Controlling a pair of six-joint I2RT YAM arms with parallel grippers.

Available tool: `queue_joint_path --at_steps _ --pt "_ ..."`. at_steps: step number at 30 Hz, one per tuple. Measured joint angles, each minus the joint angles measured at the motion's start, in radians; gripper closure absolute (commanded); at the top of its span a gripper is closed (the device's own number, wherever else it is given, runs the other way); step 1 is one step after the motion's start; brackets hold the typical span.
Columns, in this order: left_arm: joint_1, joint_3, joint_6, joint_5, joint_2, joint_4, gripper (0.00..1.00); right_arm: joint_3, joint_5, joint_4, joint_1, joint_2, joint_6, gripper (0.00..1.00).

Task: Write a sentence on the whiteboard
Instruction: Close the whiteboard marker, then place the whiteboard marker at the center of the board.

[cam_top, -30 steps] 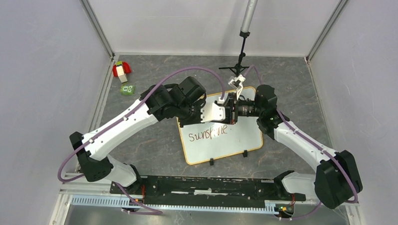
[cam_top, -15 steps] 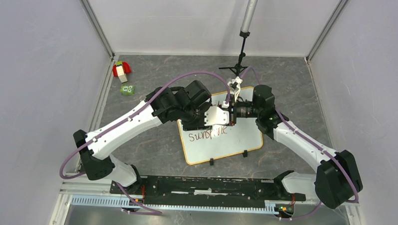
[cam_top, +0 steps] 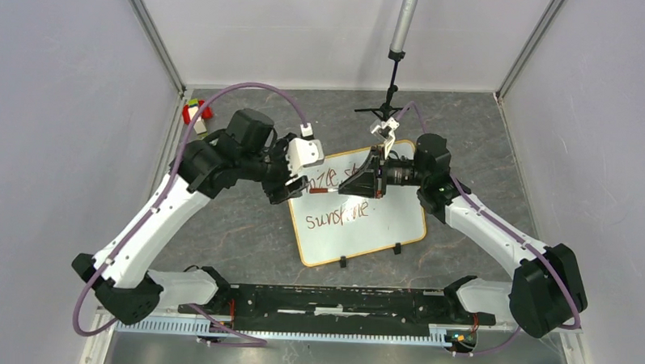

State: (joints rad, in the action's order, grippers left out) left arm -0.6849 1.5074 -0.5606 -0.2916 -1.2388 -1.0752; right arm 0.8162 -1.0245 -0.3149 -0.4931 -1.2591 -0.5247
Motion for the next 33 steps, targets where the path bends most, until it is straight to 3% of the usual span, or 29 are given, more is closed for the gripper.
queue_joint_path --at_steps 6,16,23,30,33 --pt "-0.002 -0.063 0.001 -0.113 0.048 0.057 0.29 0.000 -0.032 -0.115 0.000 0.000 -0.093 1.00" --pt "-0.009 -0.097 0.001 -0.135 -0.002 0.090 0.41 -0.008 -0.056 -0.294 0.000 0.000 -0.233 1.00" --pt "-0.047 -0.097 0.003 -0.140 -0.016 0.104 0.72 -0.013 -0.056 -0.305 -0.003 0.000 -0.245 1.00" --pt "-0.061 -0.097 0.004 -0.144 -0.028 0.096 0.96 -0.012 -0.056 -0.256 -0.006 0.001 -0.192 1.00" --pt "-0.067 -0.097 0.004 -0.138 -0.036 0.078 0.97 -0.012 -0.058 -0.227 -0.012 0.002 -0.166 1.00"
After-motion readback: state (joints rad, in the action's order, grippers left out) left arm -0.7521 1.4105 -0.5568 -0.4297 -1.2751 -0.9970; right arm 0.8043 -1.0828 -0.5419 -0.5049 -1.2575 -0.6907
